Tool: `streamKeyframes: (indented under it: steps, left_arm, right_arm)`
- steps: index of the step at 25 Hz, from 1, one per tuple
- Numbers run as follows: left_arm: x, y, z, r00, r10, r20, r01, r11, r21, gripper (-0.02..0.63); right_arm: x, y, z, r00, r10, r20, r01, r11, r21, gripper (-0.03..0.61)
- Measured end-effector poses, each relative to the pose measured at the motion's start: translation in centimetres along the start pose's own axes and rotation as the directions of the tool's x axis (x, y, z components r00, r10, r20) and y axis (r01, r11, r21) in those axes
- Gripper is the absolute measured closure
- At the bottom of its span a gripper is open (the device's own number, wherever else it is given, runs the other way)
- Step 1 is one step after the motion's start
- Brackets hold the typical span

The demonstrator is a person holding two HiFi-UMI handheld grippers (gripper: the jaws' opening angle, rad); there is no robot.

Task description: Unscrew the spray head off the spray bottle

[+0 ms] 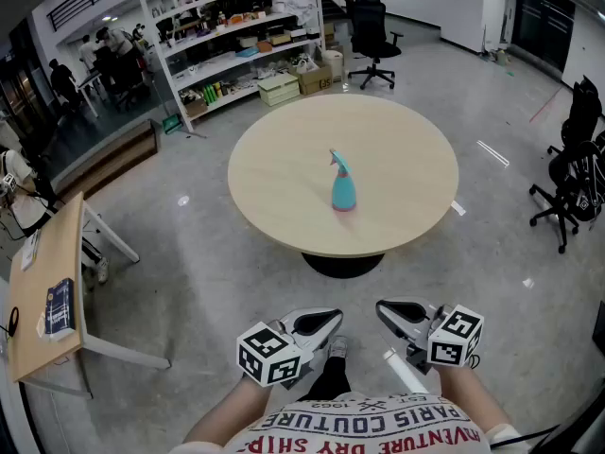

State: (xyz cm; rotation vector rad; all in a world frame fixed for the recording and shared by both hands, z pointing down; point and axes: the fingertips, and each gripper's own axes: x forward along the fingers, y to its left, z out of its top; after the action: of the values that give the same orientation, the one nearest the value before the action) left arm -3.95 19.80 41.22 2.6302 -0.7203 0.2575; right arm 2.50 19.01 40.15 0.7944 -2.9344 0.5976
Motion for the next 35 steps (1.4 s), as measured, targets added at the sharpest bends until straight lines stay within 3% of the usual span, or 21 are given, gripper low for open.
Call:
streamKeyframes:
  steps: [4, 10, 21, 22, 23, 24, 27, 31, 35]
  left_arm:
    - [4.5, 9.1, 4.5, 0.996, -0.075, 0.048, 0.077, 0.996, -0.047, 0.614]
    - [9.6, 19.6, 11.0, 0.997, -0.074, 0.028, 0.072, 0.996, 0.059, 0.614]
    - [16.8, 28.4, 10.8, 0.996, -0.057, -0.072, 0.059, 0.998, 0.035, 0.612]
    - [17.4, 29.2, 10.7, 0.996, -0.057, -0.073, 0.059, 0.998, 0.019, 0.580]
    - [18.0, 29.9, 10.7, 0.996, -0.056, -0.072, 0.056, 0.998, 0.009, 0.481]
    - [18.7, 30.6, 10.6, 0.996, -0.048, -0.072, 0.049, 0.999, 0.015, 0.424]
    - [20.8, 32.4, 9.1, 0.992, -0.004, -0.124, 0.020, 0.992, 0.126, 0.338]
    - [23.8, 34.2, 6.9, 0.982, 0.021, -0.187, 0.018, 0.979, 0.204, 0.251]
    - [25.9, 35.7, 5.8, 0.972, 0.039, -0.231, 0.023, 0.965, 0.263, 0.215]
  right_arm:
    - [5.9, -8.1, 3.2, 1.000, 0.006, 0.007, -0.006, 1.000, -0.016, 0.577]
    - [12.0, -17.6, 9.1, 0.998, -0.056, 0.025, 0.057, 0.998, -0.036, 0.577]
    - [13.8, -26.6, 10.8, 0.995, -0.093, 0.017, 0.093, 0.995, 0.022, 0.577]
    - [13.9, -27.3, 10.9, 0.995, -0.094, 0.012, 0.094, 0.995, 0.026, 0.577]
    - [14.1, -28.1, 11.0, 0.995, -0.096, 0.009, 0.095, 0.995, 0.028, 0.577]
    - [14.2, -28.8, 11.2, 0.995, -0.097, 0.008, 0.097, 0.995, 0.030, 0.577]
    - [14.3, -30.8, 10.9, 0.995, -0.101, 0.002, 0.101, 0.993, 0.058, 0.577]
    - [14.5, -32.5, 10.3, 0.995, -0.098, -0.027, 0.100, 0.992, 0.079, 0.577]
    - [14.7, -33.7, 9.8, 0.993, -0.108, -0.046, 0.112, 0.988, 0.103, 0.577]
